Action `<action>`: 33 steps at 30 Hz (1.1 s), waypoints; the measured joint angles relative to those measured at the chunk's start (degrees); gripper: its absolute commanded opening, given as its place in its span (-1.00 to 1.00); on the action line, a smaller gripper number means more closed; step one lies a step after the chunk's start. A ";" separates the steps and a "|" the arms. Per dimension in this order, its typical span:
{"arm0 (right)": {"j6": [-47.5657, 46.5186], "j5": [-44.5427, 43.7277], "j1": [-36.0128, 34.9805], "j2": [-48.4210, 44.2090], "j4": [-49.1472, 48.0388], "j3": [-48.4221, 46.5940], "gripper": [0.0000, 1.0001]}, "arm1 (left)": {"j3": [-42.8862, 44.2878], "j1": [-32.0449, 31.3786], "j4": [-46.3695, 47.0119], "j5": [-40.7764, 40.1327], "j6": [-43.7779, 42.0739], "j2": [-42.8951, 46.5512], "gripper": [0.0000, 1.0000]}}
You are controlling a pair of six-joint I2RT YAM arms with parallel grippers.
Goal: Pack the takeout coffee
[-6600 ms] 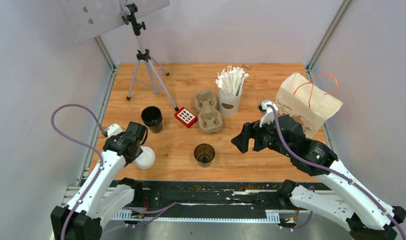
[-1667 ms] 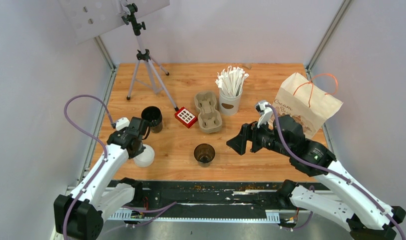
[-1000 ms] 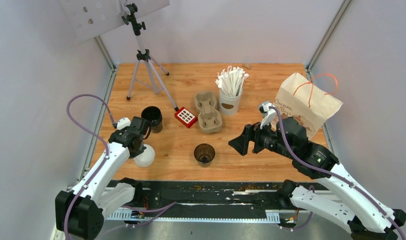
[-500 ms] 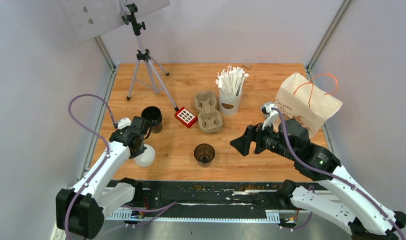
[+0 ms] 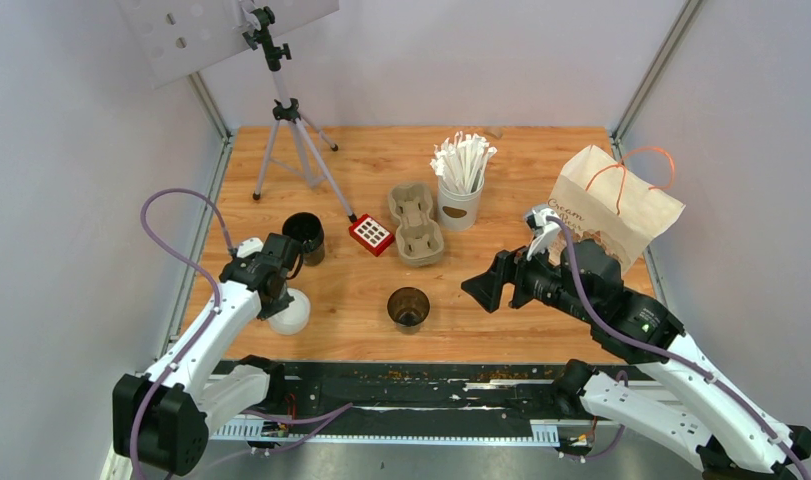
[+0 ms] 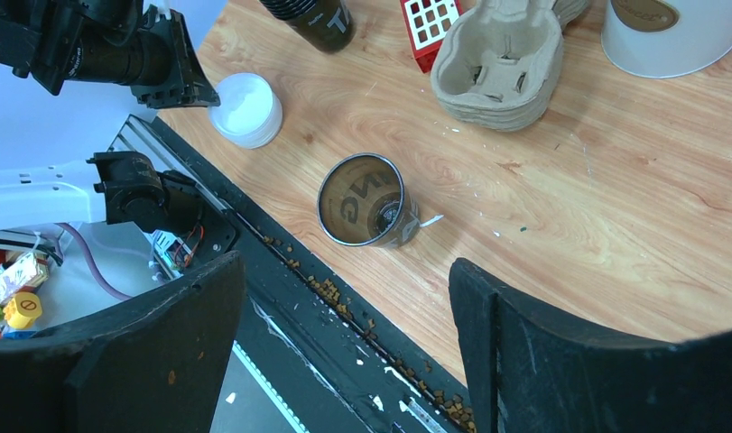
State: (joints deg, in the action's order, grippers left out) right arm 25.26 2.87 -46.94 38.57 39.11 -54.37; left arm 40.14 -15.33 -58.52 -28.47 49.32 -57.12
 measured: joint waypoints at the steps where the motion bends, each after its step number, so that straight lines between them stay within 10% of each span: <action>1: 0.00 0.00 0.00 -0.04 0.00 0.00 0.65 | 0.00 0.00 0.00 0.04 -0.02 -0.02 -0.60; 7: -0.04 -0.04 0.00 0.00 -0.02 0.00 0.65 | 0.33 0.00 -0.13 0.37 -0.87 -0.87 -1.00; 33: 0.28 0.04 0.00 3.41 -2.16 0.00 0.65 | 6.58 0.00 -3.65 3.32 -3.45 4.81 -1.00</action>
State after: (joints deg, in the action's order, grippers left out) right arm 25.54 2.92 -46.94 41.98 36.95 -54.37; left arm 46.72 -15.33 -62.17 -25.15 45.87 -52.31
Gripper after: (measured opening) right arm 0.828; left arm 0.006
